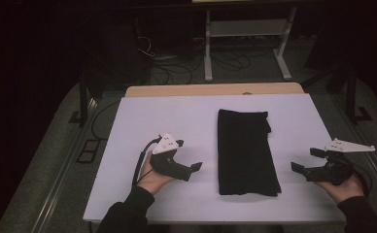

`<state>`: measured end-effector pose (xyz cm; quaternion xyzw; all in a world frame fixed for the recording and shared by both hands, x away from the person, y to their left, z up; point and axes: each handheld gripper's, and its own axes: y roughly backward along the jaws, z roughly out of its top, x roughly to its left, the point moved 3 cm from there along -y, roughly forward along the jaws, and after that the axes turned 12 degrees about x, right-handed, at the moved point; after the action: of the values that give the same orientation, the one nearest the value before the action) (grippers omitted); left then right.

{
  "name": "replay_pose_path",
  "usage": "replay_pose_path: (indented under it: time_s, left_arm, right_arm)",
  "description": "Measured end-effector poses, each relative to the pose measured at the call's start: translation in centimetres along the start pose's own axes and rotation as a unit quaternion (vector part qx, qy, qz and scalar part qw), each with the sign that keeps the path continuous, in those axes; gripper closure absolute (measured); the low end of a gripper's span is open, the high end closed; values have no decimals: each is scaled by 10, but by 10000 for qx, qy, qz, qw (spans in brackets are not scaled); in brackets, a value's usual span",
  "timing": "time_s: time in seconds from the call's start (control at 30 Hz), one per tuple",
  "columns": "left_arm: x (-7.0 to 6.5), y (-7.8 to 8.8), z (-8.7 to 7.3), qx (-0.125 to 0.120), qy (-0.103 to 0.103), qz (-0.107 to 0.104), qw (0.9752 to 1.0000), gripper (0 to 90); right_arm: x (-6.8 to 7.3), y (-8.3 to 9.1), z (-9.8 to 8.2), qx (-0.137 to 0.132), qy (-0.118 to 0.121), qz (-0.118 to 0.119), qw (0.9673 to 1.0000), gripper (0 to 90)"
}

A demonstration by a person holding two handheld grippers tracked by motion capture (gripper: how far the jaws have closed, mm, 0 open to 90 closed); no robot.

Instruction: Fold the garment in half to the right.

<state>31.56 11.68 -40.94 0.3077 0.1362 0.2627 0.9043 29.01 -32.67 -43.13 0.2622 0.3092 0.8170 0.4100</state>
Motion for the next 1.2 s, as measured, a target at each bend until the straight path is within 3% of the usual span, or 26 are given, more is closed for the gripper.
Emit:
replay_pose_path:
  time_s: [0.6, 1.2]
  left_arm:
    - [20, 26, -34, -54, 340, 236, 9991, 0]
    - [42, 65, -58, -160, 554, 573, 9967, 0]
  right_arm:
    - [0, -2, 0, 33, 26, 3, 10000, 0]
    - [1, -3, 1, 30, 31, 42, 10000, 0]
